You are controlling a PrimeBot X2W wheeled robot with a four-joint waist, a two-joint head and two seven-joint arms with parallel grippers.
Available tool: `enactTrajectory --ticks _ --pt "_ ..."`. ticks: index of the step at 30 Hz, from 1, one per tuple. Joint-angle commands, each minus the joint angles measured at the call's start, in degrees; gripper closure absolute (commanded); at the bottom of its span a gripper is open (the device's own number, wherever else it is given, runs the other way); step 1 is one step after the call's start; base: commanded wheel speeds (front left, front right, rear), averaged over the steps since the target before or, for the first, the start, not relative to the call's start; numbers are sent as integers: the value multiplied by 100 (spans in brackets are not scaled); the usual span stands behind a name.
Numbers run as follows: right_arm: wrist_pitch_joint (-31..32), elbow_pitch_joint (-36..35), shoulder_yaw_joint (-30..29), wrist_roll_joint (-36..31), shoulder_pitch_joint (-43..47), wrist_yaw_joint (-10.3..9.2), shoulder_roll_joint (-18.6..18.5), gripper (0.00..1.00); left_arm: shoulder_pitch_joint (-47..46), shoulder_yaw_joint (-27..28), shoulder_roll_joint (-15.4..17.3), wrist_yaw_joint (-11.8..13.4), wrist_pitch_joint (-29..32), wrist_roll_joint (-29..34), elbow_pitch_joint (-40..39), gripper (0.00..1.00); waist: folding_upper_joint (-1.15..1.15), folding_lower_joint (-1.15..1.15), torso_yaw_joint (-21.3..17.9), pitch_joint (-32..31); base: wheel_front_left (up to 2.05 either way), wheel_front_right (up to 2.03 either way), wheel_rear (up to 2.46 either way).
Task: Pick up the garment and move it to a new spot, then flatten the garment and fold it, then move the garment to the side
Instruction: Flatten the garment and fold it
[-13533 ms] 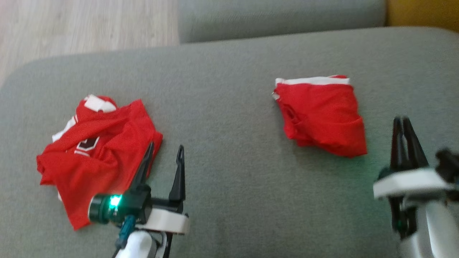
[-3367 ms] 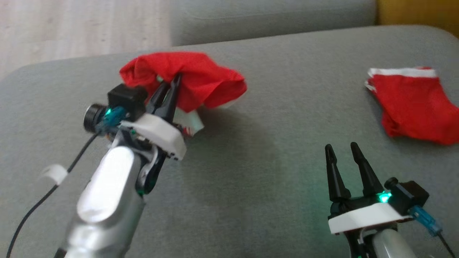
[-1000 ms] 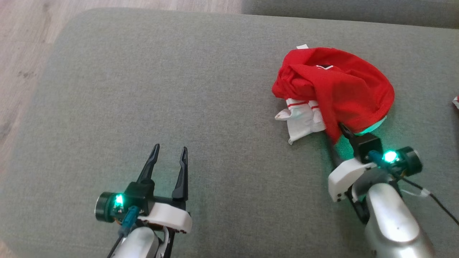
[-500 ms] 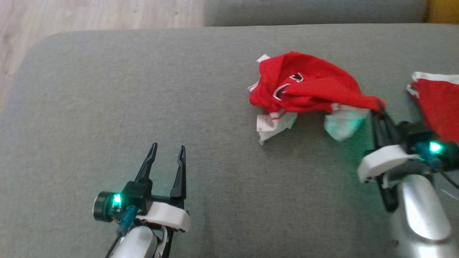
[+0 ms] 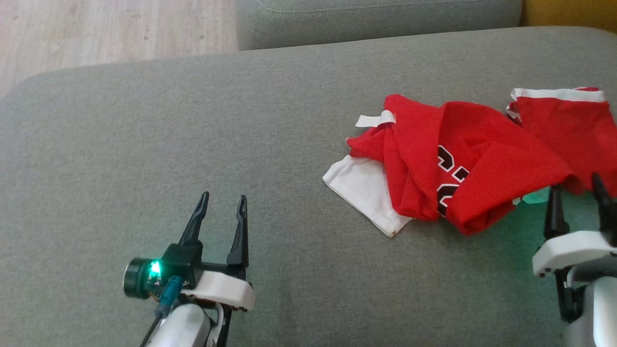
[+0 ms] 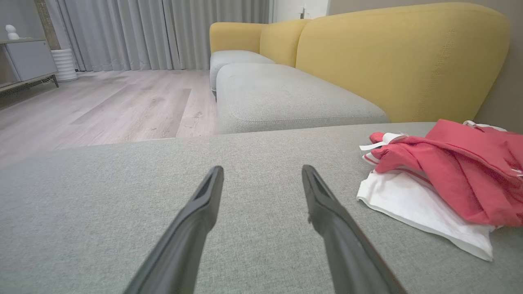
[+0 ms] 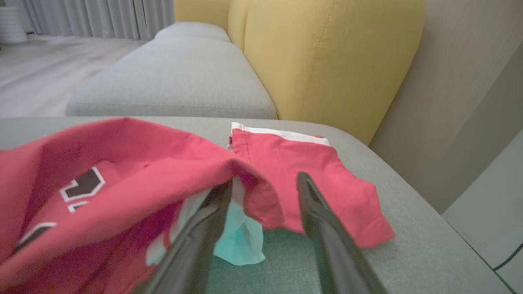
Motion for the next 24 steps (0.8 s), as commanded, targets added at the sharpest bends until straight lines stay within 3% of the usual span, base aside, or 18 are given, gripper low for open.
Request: enactTrajectory --ticks 1,9,17,24 --pt "-151 -296 222 187 -37 -4 -33 0 -160 241 56 0 -71 63 -174 0 0 0 -33 -15 0 0 0" --pt "-678 -877 1164 1373 491 -4 -33 0 -98 267 77 -24 -71 71 -173 0 0 0 -127 -141 0 0 0" --pt "-830 -1429 2306 1709 798 -4 -33 0 -131 215 76 -39 -71 92 -209 0 0 0 76 -90 0 0 0" --pt "-81 -1053 3533 1576 129 -4 -33 0 -247 151 63 -49 -61 110 -202 0 0 0 349 195 0 0 0"
